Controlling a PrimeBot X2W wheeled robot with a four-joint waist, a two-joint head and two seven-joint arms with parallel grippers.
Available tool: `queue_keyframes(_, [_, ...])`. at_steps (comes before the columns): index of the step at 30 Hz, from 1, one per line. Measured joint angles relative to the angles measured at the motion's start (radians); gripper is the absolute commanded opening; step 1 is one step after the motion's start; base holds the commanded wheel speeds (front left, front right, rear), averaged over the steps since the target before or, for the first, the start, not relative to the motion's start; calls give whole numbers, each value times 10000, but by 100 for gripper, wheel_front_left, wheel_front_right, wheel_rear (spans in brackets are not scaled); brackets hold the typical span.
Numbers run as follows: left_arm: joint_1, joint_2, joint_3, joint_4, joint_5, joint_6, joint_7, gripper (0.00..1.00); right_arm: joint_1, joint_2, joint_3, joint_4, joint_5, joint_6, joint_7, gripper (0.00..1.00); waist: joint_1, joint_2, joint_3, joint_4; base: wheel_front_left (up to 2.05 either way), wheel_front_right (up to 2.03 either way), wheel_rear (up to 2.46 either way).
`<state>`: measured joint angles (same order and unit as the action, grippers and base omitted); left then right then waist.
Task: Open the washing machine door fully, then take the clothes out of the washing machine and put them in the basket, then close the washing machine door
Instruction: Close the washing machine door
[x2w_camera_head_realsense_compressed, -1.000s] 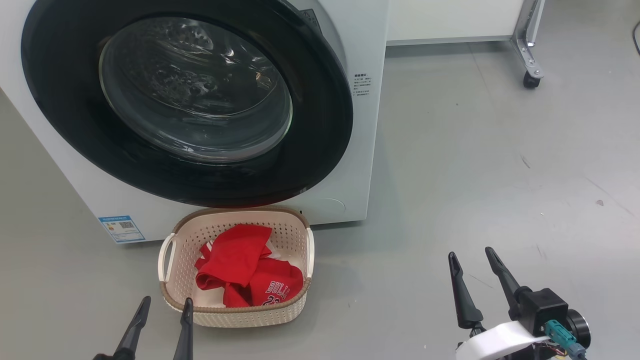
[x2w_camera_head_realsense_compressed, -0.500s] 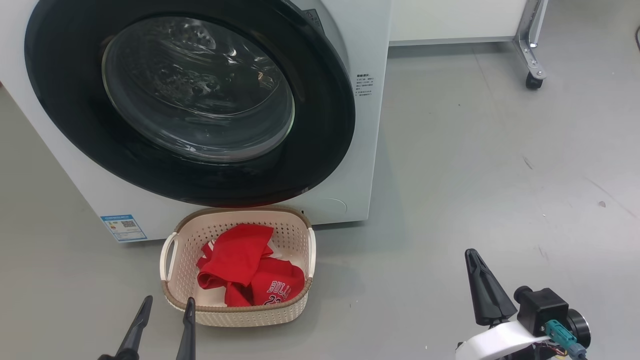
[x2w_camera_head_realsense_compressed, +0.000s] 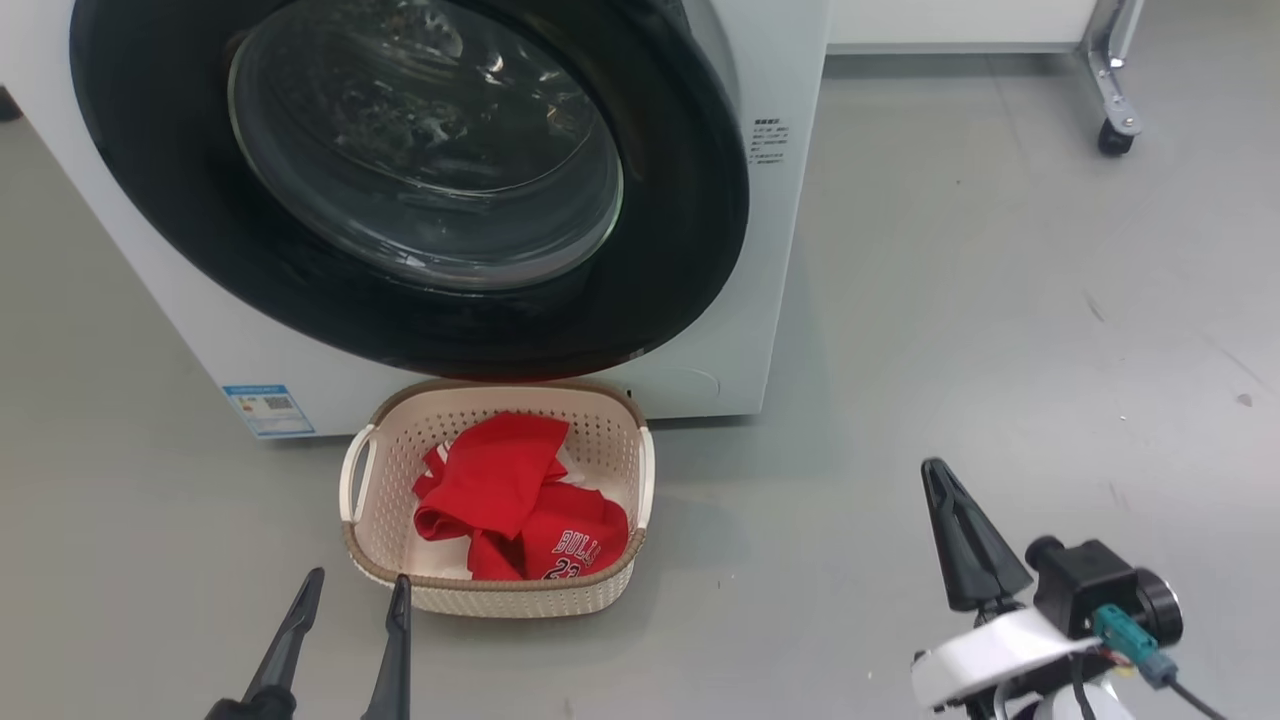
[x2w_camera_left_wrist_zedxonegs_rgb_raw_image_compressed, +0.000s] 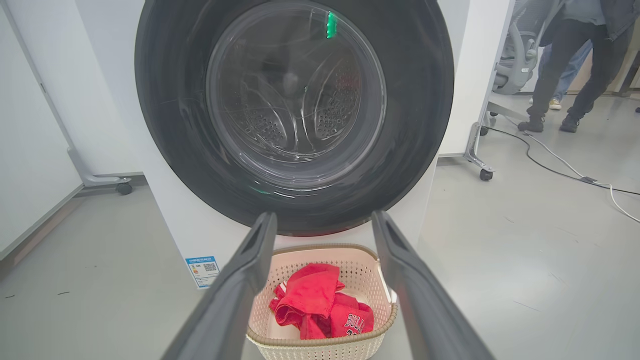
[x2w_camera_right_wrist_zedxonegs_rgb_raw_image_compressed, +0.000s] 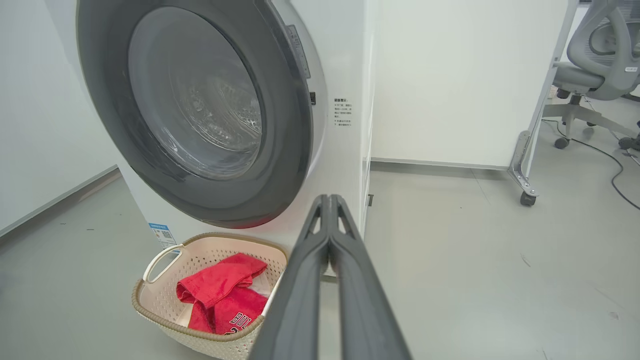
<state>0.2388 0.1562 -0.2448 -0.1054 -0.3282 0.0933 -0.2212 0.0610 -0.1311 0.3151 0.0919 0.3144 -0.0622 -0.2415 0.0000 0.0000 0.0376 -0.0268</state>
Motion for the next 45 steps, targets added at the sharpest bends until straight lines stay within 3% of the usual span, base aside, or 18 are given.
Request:
queue_keyframes(22, [-1428,-401,-639,-901,290,-121,-102,100,-4149,-690,240,205,-357,1202,984,0,0,0,1671,1689,0,0,0])
queue_keyframes(45, [-2807,-840,-993,-826,334,-460,-268,100,-7780,-1444,-293,2134,-73,1657,2138,0,0,0,3821,3730,0,0,0])
